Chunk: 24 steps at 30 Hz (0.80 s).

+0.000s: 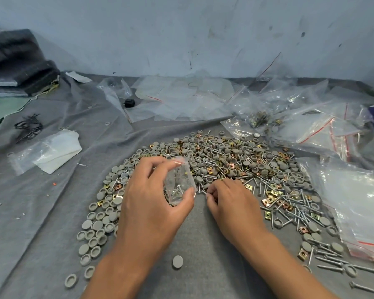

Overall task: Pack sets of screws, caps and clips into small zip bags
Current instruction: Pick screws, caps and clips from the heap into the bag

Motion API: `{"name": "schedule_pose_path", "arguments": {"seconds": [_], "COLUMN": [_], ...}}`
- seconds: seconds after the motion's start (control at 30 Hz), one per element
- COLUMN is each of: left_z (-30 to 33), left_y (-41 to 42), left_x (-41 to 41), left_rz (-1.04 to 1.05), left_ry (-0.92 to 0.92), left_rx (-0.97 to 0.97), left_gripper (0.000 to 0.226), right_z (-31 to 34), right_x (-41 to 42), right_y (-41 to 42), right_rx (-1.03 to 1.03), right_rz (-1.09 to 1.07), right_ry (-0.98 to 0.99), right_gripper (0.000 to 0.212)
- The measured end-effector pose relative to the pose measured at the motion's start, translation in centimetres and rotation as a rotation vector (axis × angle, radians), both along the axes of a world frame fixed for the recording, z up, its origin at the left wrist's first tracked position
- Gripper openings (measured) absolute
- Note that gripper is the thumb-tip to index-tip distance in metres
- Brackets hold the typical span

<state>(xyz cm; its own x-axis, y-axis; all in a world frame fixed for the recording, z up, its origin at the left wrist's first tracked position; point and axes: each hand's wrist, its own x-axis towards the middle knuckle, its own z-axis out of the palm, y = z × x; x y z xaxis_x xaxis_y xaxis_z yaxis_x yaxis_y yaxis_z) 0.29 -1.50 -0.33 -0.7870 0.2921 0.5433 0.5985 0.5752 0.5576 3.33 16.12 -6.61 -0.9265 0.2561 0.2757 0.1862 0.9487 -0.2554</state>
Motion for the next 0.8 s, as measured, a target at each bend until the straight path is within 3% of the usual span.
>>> {"name": "schedule_pose_path", "arguments": {"seconds": [0.5, 0.67, 0.8], "left_z": [-0.2, -0.1, -0.2], "left_y": [0.2, 0.1, 0.4], "left_x": [0.0, -0.2, 0.1], "left_rz": [-0.012, -0.007, -0.018], "left_ry": [0.015, 0.008, 0.005], "left_rx": [0.002, 0.008, 0.001], "left_gripper": [0.047, 0.046, 0.045], "right_z": [1.2, 1.7, 1.6], "right_x": [0.5, 0.7, 0.3], "right_y": [-0.1, 0.4, -0.1], "right_rx": [0.006, -0.056, 0.008], "right_rz": [-0.056, -0.085, -0.104], "right_ry": [-0.129, -0.098, -0.096], "right_gripper": [0.021, 0.019, 0.024]}}
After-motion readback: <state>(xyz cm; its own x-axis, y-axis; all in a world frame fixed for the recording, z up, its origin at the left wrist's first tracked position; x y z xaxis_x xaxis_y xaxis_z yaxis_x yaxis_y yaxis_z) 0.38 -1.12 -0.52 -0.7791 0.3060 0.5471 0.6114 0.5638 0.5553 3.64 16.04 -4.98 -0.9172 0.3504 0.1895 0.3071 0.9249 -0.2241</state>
